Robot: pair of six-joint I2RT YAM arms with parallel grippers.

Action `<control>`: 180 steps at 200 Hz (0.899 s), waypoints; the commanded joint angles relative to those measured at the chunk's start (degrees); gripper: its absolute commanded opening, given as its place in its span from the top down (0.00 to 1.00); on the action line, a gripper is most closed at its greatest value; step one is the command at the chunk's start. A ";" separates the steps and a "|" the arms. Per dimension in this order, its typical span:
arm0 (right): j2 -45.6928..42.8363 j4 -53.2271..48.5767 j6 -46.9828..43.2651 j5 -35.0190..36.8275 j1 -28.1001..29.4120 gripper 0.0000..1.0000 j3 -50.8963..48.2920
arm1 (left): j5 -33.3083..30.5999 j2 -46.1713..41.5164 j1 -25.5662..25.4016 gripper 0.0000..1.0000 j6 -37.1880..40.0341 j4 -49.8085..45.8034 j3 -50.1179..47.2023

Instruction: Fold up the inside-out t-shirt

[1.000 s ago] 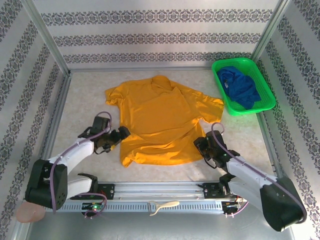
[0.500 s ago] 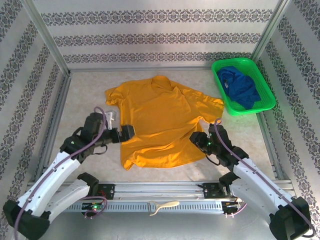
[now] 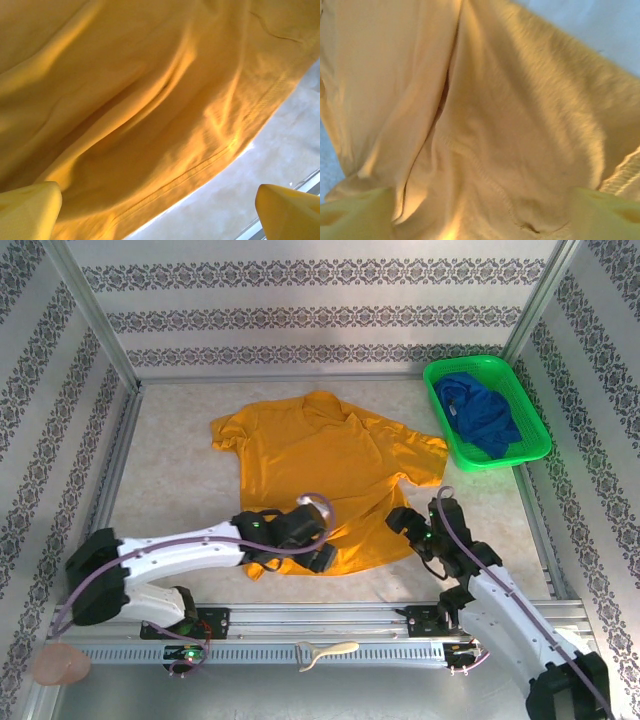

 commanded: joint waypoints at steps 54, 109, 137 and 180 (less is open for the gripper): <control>-6.29 1.09 0.39 -12.14 -8.01 0.04 -0.45 | -3.87 13.76 -8.02 0.00 7.45 3.98 6.78; -11.34 3.43 6.02 -12.85 -9.37 0.11 -4.39 | -2.58 16.51 -8.67 0.21 7.14 7.14 5.13; -11.87 3.31 6.59 -13.29 -9.73 0.12 -4.53 | -0.66 18.63 -8.63 0.37 7.80 8.87 5.53; -11.34 -1.40 4.29 -11.39 -10.27 0.02 -1.95 | 1.50 20.98 -8.60 0.41 8.16 11.09 5.67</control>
